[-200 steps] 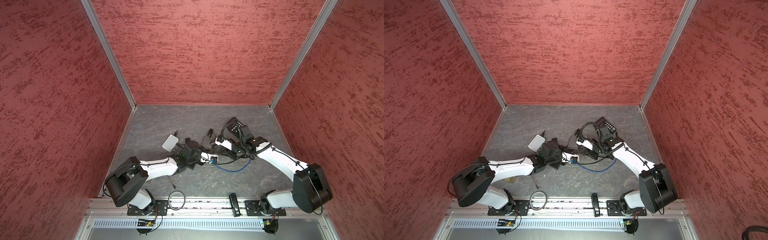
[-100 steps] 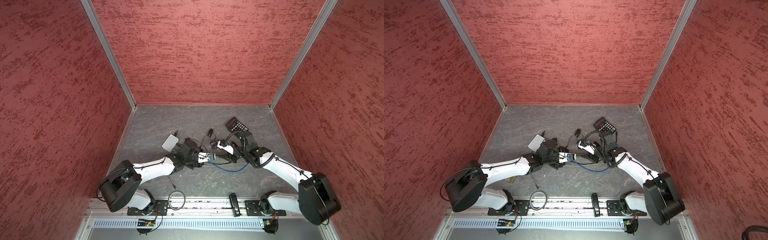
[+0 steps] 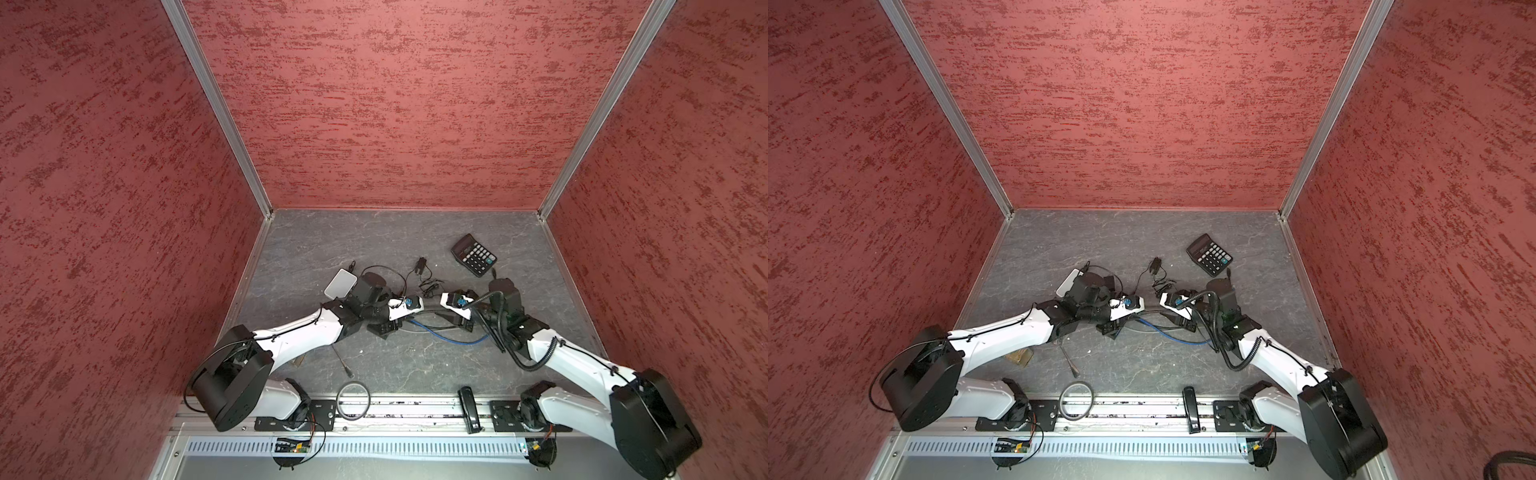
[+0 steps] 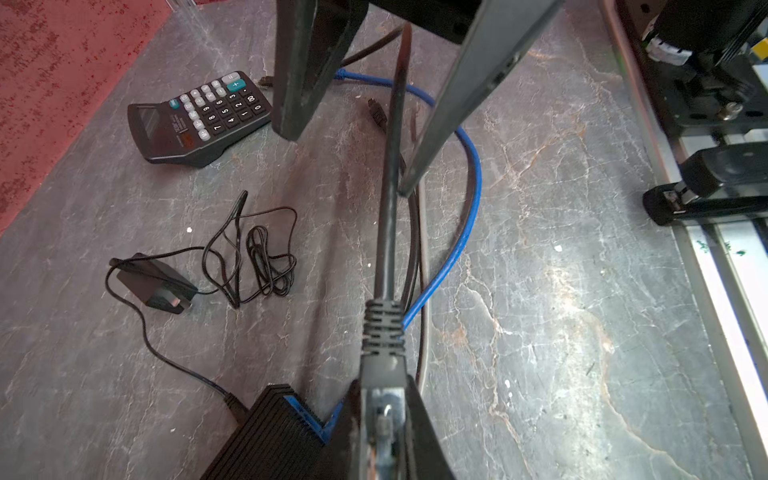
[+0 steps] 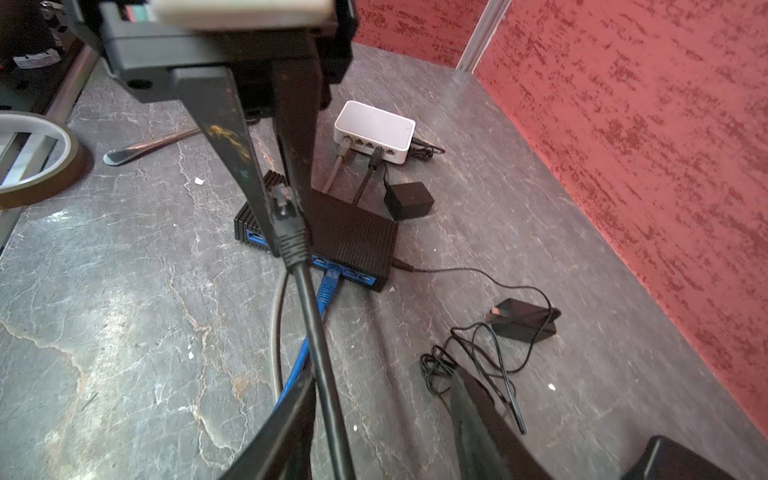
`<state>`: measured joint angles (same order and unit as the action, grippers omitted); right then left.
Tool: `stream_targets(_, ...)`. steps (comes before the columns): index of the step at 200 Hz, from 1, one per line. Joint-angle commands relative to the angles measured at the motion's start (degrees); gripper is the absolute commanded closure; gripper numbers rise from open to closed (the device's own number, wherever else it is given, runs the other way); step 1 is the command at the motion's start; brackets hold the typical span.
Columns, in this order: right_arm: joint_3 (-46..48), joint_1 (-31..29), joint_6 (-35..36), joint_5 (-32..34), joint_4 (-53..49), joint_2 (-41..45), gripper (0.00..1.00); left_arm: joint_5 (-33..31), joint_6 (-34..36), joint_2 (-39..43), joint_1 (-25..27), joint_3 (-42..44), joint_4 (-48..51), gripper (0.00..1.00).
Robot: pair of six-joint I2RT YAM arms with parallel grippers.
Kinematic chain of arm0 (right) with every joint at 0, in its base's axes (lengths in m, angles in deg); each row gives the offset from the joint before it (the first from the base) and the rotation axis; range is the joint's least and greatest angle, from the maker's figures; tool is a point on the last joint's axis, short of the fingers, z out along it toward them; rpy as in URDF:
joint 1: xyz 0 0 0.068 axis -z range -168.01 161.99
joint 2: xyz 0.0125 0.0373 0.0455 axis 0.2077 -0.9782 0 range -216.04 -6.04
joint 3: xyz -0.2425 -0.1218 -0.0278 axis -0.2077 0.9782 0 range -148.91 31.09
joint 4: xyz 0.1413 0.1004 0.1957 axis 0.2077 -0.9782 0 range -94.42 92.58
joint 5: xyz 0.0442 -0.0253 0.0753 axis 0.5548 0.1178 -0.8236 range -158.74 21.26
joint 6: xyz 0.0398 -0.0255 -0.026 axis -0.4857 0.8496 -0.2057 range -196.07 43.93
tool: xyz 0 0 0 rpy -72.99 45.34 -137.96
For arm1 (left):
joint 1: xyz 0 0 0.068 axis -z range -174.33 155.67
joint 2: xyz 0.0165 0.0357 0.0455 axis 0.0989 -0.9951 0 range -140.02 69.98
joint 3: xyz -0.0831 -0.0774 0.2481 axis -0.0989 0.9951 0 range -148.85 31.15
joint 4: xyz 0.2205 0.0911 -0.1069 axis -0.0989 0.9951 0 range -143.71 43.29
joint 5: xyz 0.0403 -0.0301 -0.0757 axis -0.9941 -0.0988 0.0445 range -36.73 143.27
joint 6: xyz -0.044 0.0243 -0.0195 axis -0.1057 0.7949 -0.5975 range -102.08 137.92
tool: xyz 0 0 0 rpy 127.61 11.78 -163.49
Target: Insert the plug into the switch port
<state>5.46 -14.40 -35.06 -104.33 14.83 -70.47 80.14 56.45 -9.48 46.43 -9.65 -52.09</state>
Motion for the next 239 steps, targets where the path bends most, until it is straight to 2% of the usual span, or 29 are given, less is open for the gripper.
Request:
stream_targets(1, 0.4, -1.9, 2.0, -0.2, 3.1, 0.6, 0.47, 3.0, -1.9, -1.3, -0.6, -1.7, 2.1, 0.95)
stream_targets(20, 0.8, -3.9, 2.8, 0.4, 4.3, 0.4, 0.47, 5.2, -1.7, -2.1, -0.9, -3.1, 4.2, 0.95)
stream_targets(44, 1.5, -6.5, 5.3, 4.4, 6.2, -0.2, 0.47, 7.9, -1.6, -3.6, -2.0, -5.6, 8.4, 0.95)
stream_targets(80, 2.0, -9.1, 7.9, 7.6, 7.7, -1.0, 0.53, 13.6, -1.8, -5.4, -3.7, -9.0, 14.5, 0.95)
stream_targets(125, 0.7, -9.3, 5.5, 3.9, 6.4, -2.0, 0.61, 10.0, 1.4, -3.9, -2.9, -6.3, 11.6, 0.95)
stream_targets(150, -1.5, -9.3, 2.2, 2.2, 3.9, -3.6, 0.66, 6.3, 4.7, -1.9, -1.2, -2.7, 6.2, 0.96)
stream_targets(186, -1.7, -9.2, -0.3, -1.2, 4.5, -4.8, 0.66, 1.1, 8.5, 0.5, 1.2, 0.6, 0.9, 0.96)
stream_targets(239, -2.6, -9.2, -2.0, -5.8, 5.4, -6.5, 0.65, -0.7, 10.0, 2.0, 2.4, 1.2, -1.7, 0.97)
